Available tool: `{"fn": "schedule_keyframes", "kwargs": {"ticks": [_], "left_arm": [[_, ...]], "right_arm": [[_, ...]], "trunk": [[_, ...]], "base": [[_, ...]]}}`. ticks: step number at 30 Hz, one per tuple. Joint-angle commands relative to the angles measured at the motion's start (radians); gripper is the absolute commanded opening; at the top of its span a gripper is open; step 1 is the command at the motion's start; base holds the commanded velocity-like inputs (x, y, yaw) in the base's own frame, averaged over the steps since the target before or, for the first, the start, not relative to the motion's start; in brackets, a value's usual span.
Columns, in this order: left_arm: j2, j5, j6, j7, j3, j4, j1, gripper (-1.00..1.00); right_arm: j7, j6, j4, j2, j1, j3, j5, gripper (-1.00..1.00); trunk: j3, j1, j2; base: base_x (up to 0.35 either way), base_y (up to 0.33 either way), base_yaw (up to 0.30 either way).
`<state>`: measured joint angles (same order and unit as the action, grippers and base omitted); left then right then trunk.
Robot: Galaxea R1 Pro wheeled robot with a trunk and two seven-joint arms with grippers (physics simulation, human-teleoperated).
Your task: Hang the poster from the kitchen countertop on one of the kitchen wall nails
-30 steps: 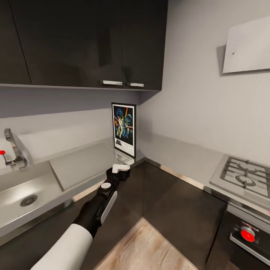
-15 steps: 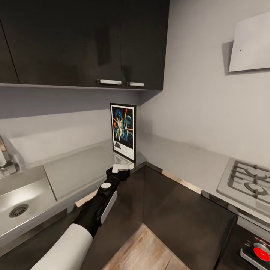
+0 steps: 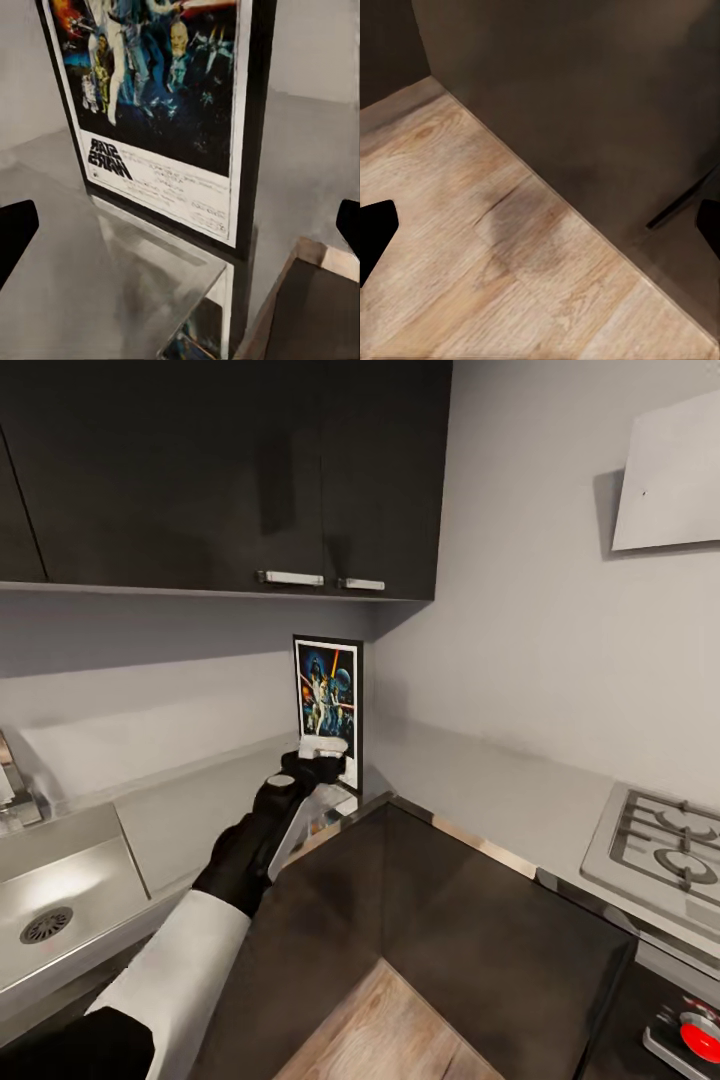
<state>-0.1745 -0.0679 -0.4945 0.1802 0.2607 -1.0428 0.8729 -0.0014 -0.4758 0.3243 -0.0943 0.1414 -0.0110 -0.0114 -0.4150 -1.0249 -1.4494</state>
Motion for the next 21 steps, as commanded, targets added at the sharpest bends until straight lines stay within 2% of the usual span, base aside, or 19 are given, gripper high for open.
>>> {"fn": "schedule_keyframes", "kwargs": {"ticks": [1,2,9,12,13,16,17,21], "left_arm": [[0.0,-0.008,-0.012,0.008,0.001,0.0,-0.001,1.0],[0.0,-0.008,-0.027,0.01,0.001,0.003,0.03,1.0],[0.0,-0.006,-0.083,0.018,0.004,0.036,0.131,1.0],[0.0,-0.007,-0.088,0.041,0.013,0.041,0.15,1.0],[0.0,-0.007,-0.089,0.052,0.021,0.042,0.153,1.0],[0.0,-0.008,-0.091,0.101,0.083,0.043,0.163,1.0],[0.0,-0.008,-0.092,0.124,0.118,0.045,0.165,1.0],[0.0,-0.01,-0.092,0.154,0.162,0.047,0.167,1.0]], "right_arm": [[0.0,-0.003,-0.001,0.003,0.0,-0.001,-0.001,1.0],[0.0,-0.004,-0.001,0.008,-0.001,-0.001,-0.001,1.0],[-0.001,-0.003,-0.001,0.029,-0.003,-0.001,0.0,1.0],[-0.002,-0.003,-0.007,0.04,-0.003,-0.001,0.0,1.0],[-0.002,-0.003,-0.012,0.042,-0.003,-0.001,0.0,1.0],[-0.003,-0.003,-0.031,0.049,-0.003,-0.001,0.0,1.0],[-0.003,-0.003,-0.037,0.05,-0.003,-0.001,0.0,1.0],[-0.003,-0.003,-0.044,0.052,-0.003,-0.001,0.001,1.0]], "trunk": [[-0.001,0.0,-0.001],[-0.001,0.0,-0.001],[-0.001,0.0,-0.001],[-0.001,0.0,-0.001],[-0.001,0.0,-0.001],[-0.001,0.0,-0.001],[-0.001,0.0,-0.001],[-0.001,0.0,-0.001]], "base": [[0.0,0.0,0.0],[0.0,0.0,0.0],[0.0,0.0,0.0],[0.0,0.0,0.0],[0.0,0.0,0.0],[0.0,0.0,0.0],[0.0,0.0,0.0],[0.0,0.0,0.0]]}}
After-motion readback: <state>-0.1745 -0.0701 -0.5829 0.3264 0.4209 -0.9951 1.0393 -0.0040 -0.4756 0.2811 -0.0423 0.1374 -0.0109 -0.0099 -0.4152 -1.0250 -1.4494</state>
